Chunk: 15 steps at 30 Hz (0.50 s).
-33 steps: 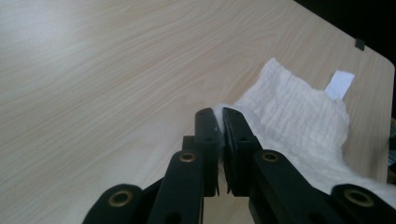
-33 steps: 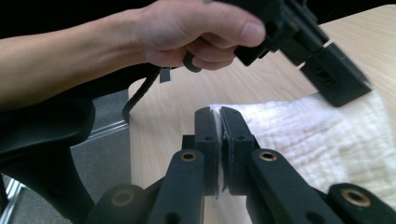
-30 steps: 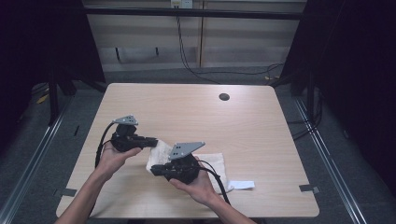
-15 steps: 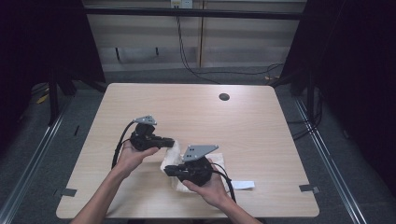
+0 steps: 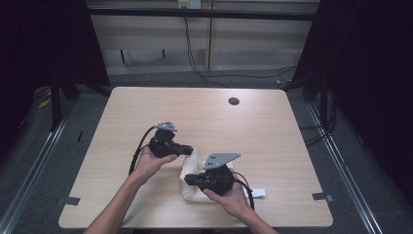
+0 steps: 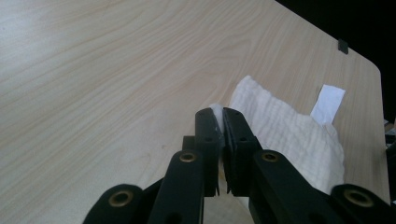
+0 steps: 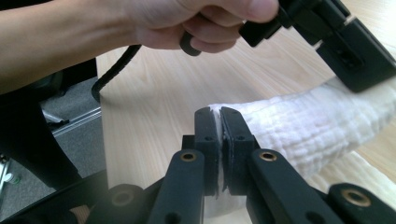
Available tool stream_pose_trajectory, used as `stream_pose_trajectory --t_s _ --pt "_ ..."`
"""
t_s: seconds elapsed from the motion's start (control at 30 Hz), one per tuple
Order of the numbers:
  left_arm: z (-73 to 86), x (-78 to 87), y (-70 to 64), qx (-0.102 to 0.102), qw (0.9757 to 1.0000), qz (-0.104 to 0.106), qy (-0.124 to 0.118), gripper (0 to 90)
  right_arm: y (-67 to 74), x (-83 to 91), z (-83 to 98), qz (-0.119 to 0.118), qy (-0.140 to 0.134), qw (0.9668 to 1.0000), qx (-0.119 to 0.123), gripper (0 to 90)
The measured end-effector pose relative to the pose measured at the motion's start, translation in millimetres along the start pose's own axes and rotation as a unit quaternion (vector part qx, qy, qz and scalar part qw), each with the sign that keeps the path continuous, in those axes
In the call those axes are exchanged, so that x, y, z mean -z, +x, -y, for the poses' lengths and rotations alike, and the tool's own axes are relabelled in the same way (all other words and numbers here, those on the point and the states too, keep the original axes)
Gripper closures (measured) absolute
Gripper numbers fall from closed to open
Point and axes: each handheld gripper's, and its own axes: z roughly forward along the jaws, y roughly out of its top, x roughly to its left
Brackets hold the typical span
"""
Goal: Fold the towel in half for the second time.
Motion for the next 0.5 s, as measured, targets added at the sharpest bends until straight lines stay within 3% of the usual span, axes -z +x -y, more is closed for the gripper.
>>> stream_pose_trajectory --t_s 0.23,0.5 --pt "-8.7 -5.9 -4.5 -0.006 1.0 0.001 0.002 85.8 -4.4 14.2 1.7 0.008 -0.012 0.9999 -0.006 85.9" --pt "-8.7 -26.2 -4.6 -0.003 0.9997 0.017 0.02 85.7 -8.9 22.1 13.3 0.021 0.0 0.9997 -0.009 85.8"
